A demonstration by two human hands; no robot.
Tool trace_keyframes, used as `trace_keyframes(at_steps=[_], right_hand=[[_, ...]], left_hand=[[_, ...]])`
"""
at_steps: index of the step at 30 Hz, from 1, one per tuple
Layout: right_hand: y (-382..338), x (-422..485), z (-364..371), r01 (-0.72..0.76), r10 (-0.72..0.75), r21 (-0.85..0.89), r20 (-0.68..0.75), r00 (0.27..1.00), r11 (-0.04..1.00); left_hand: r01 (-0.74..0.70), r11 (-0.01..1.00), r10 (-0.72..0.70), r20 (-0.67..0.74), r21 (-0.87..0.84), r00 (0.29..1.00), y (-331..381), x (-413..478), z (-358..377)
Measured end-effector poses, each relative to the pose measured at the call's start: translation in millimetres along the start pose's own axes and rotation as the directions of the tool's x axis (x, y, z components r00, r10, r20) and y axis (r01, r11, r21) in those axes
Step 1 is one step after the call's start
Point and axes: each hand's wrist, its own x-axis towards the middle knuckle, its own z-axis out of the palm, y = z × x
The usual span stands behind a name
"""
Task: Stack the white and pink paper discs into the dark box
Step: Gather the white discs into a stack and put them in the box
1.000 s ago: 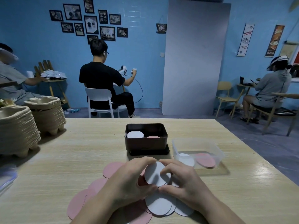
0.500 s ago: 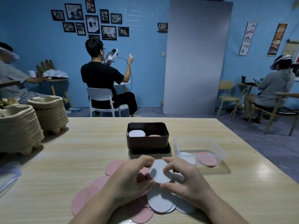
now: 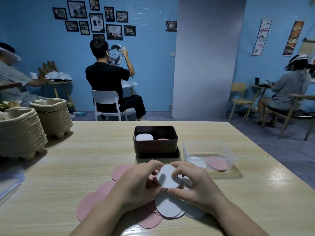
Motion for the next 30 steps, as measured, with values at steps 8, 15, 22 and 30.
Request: trace_keyframes(at_steps=[8,15,22,30], right_hand=[[-12,-17,-27,-0.032,0.033,0.007,-0.120,0.992,0.999],[-4,-47,-32,-0.120,0.125,0.038,-0.144,0.982,0.992],[-4,-48,-28,-0.167,0.167,-0.007,-0.047,0.985,0.986],[-4,-49,-28,-0.173,0.171,-0.020,-0.088,0.981,0.985]], left_hand=[[-0.015,0.999,0.013,0.042,0.042,0.999,12,-8,-14],[-0.098,0.992,0.083,0.177,0.075,0.981,23,-15,-10],[-0.094,0.995,0.086,0.168,0.041,0.982,21,-16,-10],[-0.075,0.996,0.078,0.055,-0.056,0.995,18,-19,-17]])
